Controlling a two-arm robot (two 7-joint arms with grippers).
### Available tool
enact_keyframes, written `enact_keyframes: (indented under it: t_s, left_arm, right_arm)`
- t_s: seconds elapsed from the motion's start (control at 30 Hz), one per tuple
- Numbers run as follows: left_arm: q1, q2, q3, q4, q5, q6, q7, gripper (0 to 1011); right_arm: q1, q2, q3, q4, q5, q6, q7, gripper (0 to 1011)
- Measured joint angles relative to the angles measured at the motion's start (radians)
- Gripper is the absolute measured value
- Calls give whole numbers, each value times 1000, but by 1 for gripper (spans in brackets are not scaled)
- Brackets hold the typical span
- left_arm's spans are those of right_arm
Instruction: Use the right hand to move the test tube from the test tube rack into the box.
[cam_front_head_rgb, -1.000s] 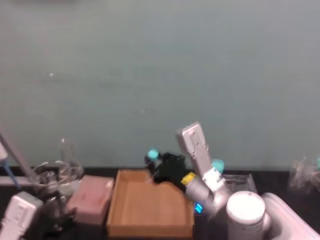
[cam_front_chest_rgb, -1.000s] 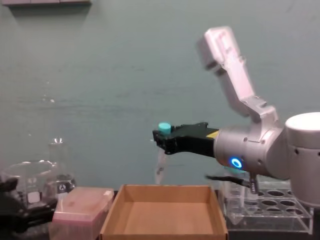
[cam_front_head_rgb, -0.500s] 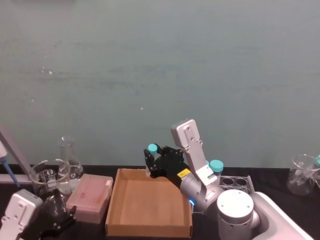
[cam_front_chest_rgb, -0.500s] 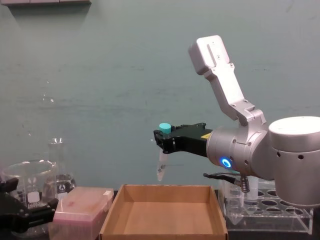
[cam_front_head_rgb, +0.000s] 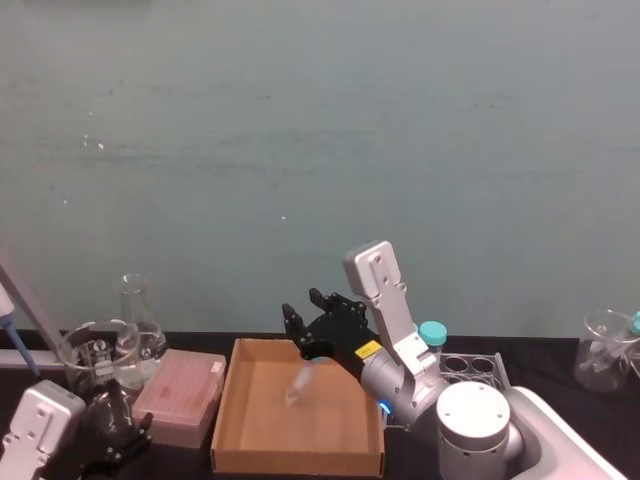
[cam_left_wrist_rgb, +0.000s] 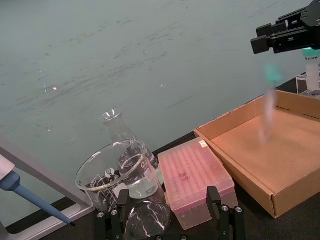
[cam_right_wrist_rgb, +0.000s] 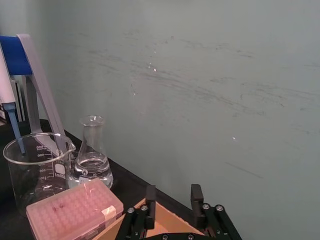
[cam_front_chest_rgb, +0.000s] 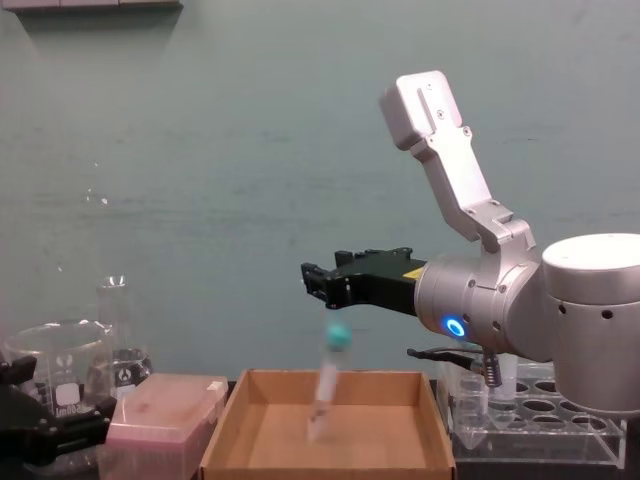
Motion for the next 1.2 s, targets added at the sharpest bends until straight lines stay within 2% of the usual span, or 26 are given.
enact_keyframes:
  t_s: [0.1,0.3,0.43,0.47,0.5,0.57,0.67,0.97,1.07,1.2]
  left_arm:
    - [0,0,0,0,0,0,0,1000]
    - [0,0,0,0,0,0,0,1000]
    - [0,0,0,0,0,0,0,1000]
    - [0,0,0,0,0,0,0,1000]
    - [0,0,0,0,0,0,0,1000]
    - [0,0,0,0,0,0,0,1000]
    - [0,0,0,0,0,0,0,1000]
    - [0,0,0,0,0,0,0,1000]
    - [0,0,0,0,0,0,0,1000]
    - [0,0,0,0,0,0,0,1000]
  right_arm:
    - [-1,1,0,-2,1,1,1,528]
    - [-2,2,0,-4,2,2,3,685]
    - [-2,2,0,-5,2,2,3,841]
    - [-2,2,0,-5,2,2,3,841]
    - [-2,2,0,-5,2,2,3,894]
    - [-2,2,0,-5,2,2,3,912]
    - [-3,2,0,-6,2,3,4,1000]
    - [-24,14,9,-42,-17,-14,17,1000]
    - [-35,20,19,-73,-21,-14,20,1000]
    - [-62,37,41,-147,-23,-10,26,1000]
